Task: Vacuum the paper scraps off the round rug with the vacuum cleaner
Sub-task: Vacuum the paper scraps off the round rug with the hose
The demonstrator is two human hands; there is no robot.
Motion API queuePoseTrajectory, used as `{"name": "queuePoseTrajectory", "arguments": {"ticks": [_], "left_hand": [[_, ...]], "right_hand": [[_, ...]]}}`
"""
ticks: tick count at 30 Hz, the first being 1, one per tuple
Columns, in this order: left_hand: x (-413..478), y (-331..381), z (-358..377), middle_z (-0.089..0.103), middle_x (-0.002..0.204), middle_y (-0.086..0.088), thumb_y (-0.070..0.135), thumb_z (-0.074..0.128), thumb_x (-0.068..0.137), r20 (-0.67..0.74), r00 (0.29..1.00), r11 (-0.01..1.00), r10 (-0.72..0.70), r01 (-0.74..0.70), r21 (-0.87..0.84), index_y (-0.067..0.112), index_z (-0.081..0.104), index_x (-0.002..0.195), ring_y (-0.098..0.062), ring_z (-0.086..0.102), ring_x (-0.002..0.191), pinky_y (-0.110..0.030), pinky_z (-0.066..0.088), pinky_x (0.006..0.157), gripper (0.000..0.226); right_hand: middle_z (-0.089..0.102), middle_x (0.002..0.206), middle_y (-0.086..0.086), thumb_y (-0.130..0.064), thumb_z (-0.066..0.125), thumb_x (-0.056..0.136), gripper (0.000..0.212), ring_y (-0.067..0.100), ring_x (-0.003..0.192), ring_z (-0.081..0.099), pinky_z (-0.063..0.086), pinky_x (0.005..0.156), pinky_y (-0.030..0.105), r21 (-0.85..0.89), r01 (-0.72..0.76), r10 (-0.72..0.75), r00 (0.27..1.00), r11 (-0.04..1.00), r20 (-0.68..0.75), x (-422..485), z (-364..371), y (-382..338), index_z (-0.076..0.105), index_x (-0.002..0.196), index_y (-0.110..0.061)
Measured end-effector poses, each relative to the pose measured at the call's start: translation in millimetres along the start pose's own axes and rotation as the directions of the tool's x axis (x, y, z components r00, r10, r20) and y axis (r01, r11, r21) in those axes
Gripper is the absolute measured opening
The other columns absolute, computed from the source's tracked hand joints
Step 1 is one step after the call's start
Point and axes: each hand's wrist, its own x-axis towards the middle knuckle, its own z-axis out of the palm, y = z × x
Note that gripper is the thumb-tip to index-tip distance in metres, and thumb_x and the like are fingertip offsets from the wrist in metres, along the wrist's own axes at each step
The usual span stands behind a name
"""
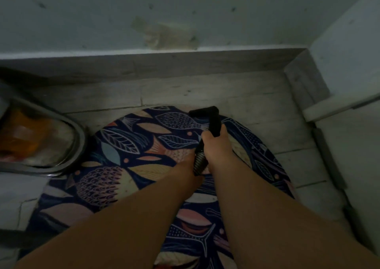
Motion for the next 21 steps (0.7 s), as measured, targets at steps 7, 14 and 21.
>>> {"name": "queuePoseTrajectory", "arguments": {"ticks": [7, 14, 21], "left_hand": [[17.6, 49.8, 51.6, 0.039, 0.148, -0.009, 0.025, 0.06, 0.091, 0.147, 0.983, 0.983, 0.106, -0.126, 0.131, 0.025, -0.001, 0.152, -0.024, 0.046, 0.127, -0.026, 0.038, 0.099, 0.087], [12.5, 86.6, 91.3, 0.041, 0.145, -0.011, 0.022, 0.057, 0.093, 0.289, 0.951, 0.958, 0.112, -0.18, 0.222, 0.025, -0.009, 0.15, -0.024, 0.048, 0.124, -0.026, 0.039, 0.098, 0.088], [7.6, 81.1, 95.7, 0.034, 0.151, -0.005, 0.025, 0.061, 0.091, 0.298, 0.946, 0.959, 0.13, -0.196, 0.203, 0.027, -0.002, 0.152, -0.021, 0.04, 0.132, -0.024, 0.032, 0.107, 0.087]], "right_hand": [[0.04, 0.153, 0.008, -0.031, 0.053, 0.1, 0.075, 0.028, 0.11, 0.05, 0.046, 0.095, 0.042, 0.185, -0.047, 0.07, 0.991, 0.982, -0.118, 16.3, -78.8, 30.5, 0.008, 0.159, -0.035], [0.037, 0.154, 0.01, -0.027, 0.053, 0.101, 0.073, 0.026, 0.114, 0.048, 0.042, 0.097, 0.037, 0.283, -0.066, 0.14, 0.958, 0.957, -0.251, 11.6, -132.7, 62.6, 0.01, 0.159, -0.032], [0.036, 0.154, 0.014, -0.029, 0.051, 0.101, 0.074, 0.034, 0.124, 0.048, 0.044, 0.101, 0.047, 0.29, -0.113, 0.205, 0.929, 0.95, -0.309, 2.3, -129.2, 67.8, 0.004, 0.159, -0.034]]}}
